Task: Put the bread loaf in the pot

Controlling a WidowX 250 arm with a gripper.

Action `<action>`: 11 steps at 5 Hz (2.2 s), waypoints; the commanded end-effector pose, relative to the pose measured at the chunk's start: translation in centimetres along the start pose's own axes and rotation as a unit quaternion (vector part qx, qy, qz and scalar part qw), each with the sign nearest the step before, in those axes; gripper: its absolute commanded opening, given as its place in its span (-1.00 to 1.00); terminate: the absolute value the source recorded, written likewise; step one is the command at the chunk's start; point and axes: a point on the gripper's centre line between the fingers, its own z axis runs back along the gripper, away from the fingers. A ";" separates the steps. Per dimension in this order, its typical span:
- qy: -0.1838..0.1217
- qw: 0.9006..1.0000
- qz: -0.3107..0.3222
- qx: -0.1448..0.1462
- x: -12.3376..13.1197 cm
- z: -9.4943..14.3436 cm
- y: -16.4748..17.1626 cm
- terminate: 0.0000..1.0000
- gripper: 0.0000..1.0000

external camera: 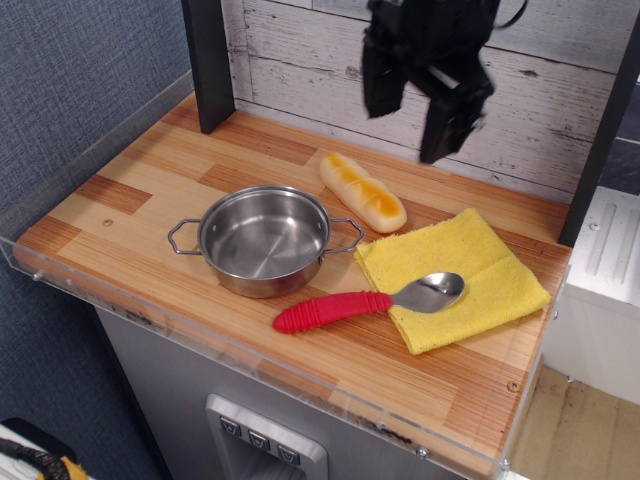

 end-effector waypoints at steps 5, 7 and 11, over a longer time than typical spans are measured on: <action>0.115 0.819 0.560 -0.059 -4.0 -2.9 1.4 -1.00 1.00; 0.134 0.822 0.553 0.016 -6.6 -3.7 6.3 -1.00 1.00; 0.192 0.848 0.493 0.024 -3.5 -8.0 6.2 -1.00 1.00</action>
